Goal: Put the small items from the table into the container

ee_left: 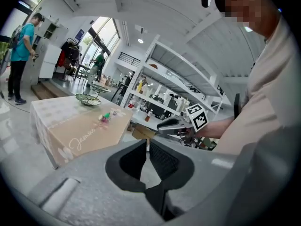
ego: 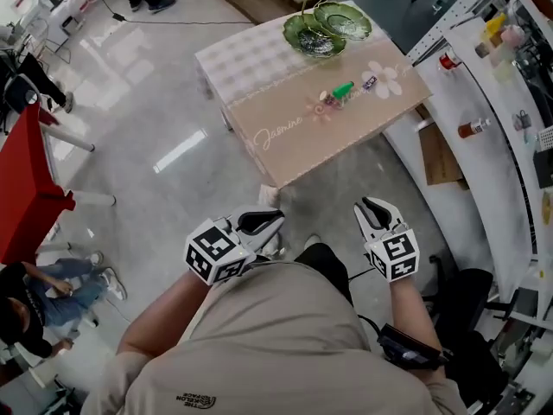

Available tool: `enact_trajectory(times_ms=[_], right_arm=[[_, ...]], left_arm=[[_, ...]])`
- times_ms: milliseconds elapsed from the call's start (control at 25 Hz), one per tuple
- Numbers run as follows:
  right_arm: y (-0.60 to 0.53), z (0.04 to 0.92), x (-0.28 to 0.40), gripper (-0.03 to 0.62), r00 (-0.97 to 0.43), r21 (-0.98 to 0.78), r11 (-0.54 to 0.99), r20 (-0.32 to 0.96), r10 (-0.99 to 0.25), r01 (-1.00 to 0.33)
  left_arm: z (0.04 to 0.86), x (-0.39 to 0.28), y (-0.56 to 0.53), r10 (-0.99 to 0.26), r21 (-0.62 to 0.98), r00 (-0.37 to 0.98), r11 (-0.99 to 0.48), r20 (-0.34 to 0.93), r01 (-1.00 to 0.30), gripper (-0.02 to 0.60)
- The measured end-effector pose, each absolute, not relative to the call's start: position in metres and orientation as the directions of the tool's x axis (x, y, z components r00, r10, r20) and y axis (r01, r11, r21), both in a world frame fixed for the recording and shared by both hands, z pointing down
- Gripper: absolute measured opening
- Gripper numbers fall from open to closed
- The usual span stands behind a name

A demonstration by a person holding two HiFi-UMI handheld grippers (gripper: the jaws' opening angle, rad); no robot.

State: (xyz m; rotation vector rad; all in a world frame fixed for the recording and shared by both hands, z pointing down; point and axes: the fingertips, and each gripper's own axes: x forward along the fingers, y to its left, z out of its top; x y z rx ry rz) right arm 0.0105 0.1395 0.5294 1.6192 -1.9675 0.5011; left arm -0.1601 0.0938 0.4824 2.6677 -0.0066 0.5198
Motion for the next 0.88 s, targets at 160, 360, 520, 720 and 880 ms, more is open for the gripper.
enact_trajectory(times_ms=[160, 360, 520, 720, 880], right_arm=[[0.093, 0.544, 0.017, 0.106, -0.17, 0.079, 0.283, 0.638, -0.751, -0.956], [0.032, 0.561, 0.038, 0.118, -0.223, 0.113, 0.383, 0.652, -0.725, -0.917], [-0.023, 0.577, 0.062, 0.121, -0.293, 0.121, 0.484, 0.661, -0.691, -0.867], [-0.083, 0.588, 0.101, 0.129, -0.338, 0.15, 0.569, 0.674, -0.657, -0.809], [-0.12, 0.616, 0.115, 0.14, -0.385, 0.133, 0.644, 0.705, -0.595, -0.753]], left_arm=[[0.483, -0.165, 0.067, -0.008, 0.404, 0.935, -0.901, 0.354, -0.16, 0.021], [0.492, -0.164, 0.035, -0.12, 0.397, 0.917, -0.874, 0.38, -0.28, 0.021], [0.498, -0.155, 0.006, -0.262, 0.381, 0.872, -0.82, 0.414, -0.427, 0.021], [0.49, -0.122, -0.019, -0.359, 0.377, 0.834, -0.767, 0.418, -0.519, 0.014], [0.487, -0.103, -0.035, -0.435, 0.371, 0.784, -0.707, 0.442, -0.602, 0.011]])
